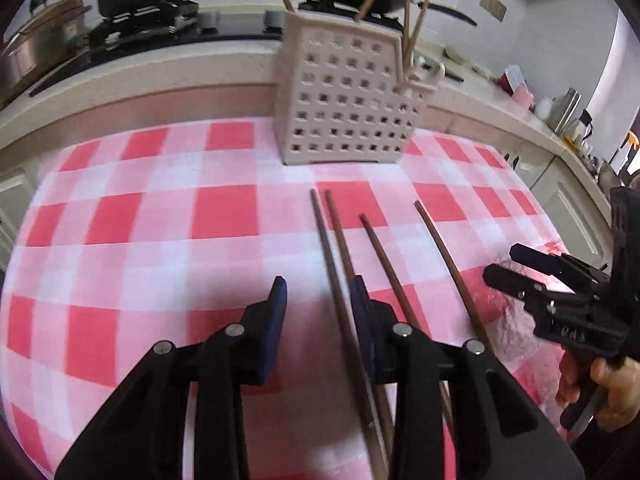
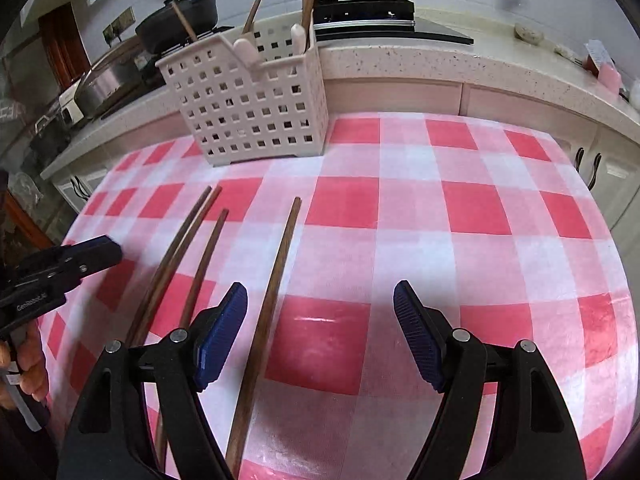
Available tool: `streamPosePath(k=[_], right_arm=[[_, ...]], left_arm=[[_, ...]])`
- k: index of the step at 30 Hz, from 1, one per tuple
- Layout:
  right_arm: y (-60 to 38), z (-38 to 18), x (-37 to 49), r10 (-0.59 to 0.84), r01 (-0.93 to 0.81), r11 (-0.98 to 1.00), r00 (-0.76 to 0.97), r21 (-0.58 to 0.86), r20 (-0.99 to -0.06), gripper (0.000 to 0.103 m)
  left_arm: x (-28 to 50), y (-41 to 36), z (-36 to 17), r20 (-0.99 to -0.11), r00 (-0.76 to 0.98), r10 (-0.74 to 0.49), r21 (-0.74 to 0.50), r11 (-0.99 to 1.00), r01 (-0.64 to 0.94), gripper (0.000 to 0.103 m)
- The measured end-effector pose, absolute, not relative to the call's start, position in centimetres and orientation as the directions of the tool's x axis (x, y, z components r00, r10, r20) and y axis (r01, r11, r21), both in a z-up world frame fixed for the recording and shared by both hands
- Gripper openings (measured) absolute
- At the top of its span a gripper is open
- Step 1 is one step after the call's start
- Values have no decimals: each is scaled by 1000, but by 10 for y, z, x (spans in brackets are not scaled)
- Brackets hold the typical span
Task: Organize utensils
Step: 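Close the left gripper on a chopstick while the right gripper grasps another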
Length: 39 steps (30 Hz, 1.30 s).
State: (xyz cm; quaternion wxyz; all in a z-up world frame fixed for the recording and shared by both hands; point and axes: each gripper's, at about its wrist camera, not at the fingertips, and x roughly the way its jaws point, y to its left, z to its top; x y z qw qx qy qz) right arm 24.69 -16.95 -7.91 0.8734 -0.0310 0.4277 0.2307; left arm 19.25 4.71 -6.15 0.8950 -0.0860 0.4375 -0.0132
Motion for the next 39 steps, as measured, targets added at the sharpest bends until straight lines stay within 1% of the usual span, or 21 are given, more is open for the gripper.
streamPosePath(k=[1, 5, 14, 17, 18, 19, 21, 24, 30, 35, 39], right_arm=[[-169, -80, 249, 375, -429, 892, 526, 143, -764, 71], [-164, -85, 253, 371, -433, 890, 514, 139, -773, 71], [-153, -89, 260, 355, -435, 893, 514, 119, -781, 71], [-148, -93, 262, 345, -437, 893, 508, 109, -789, 71], [-146, -94, 262, 339, -438, 893, 510, 100, -790, 71], [-144, -94, 262, 331, -438, 894, 514, 90, -791, 71], [-143, -94, 262, 322, -439, 895, 516, 77, -794, 71], [-141, -95, 261, 306, -440, 896, 523, 55, -795, 70], [-137, -97, 258, 267, -434, 901, 546, 4, -794, 64], [-136, -96, 255, 273, -446, 895, 548, 1, -791, 55], [-134, -96, 253, 286, -459, 889, 547, 4, -787, 48]], left_arm=[[198, 44, -66, -788, 608, -91, -153, 987, -51, 24], [215, 39, -81, -814, 578, -62, -129, 989, -76, 19], [226, 33, -88, -820, 570, -56, -109, 992, -60, 19], [226, 30, -89, -819, 572, -39, -86, 995, -56, 16], [225, 30, -89, -818, 574, -35, -79, 996, -52, 14], [224, 30, -89, -819, 573, -22, -65, 996, -54, 10], [222, 33, -89, -821, 571, -11, -55, 997, -60, 10], [215, 43, -89, -822, 570, -26, -80, 994, -70, 10], [203, 60, -89, -822, 569, -30, -96, 992, -86, 10], [196, 72, -88, -822, 569, -5, -86, 990, -116, 10], [194, 77, -88, -821, 571, -12, -104, 986, -129, 10]])
